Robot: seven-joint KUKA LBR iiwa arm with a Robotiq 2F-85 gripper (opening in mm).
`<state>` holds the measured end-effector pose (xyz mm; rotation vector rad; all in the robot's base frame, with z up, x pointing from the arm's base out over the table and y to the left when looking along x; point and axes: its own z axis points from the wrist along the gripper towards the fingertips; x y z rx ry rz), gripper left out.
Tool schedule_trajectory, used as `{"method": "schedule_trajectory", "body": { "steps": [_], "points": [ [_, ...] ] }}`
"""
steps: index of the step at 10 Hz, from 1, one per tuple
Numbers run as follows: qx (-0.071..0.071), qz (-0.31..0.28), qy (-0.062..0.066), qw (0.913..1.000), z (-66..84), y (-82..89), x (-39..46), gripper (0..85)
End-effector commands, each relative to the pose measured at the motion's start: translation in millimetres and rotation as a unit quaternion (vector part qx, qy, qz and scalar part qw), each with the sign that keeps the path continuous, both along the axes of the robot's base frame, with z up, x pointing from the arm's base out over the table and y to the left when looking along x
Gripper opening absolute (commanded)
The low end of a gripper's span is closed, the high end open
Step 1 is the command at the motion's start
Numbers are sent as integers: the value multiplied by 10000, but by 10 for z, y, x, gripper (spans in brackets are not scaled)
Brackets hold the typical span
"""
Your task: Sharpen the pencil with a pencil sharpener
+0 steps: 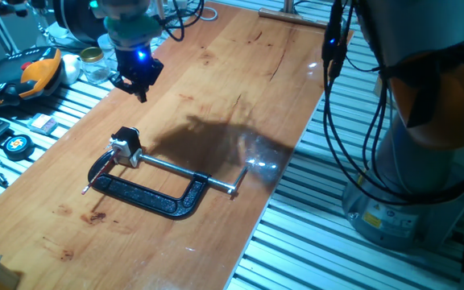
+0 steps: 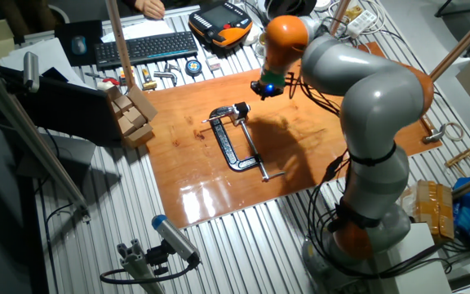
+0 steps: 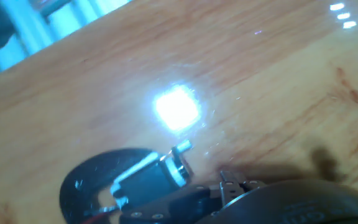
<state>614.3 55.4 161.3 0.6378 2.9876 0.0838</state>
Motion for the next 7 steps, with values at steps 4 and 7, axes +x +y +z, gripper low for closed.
{"method": "schedule_trajectory", "body": {
  "steps": [4,7],
  "points": [
    [-70,1273,248,9915,34,-9,-27,0],
    [-129,1409,273,9896,225,0,-178,0]
  ]
}}
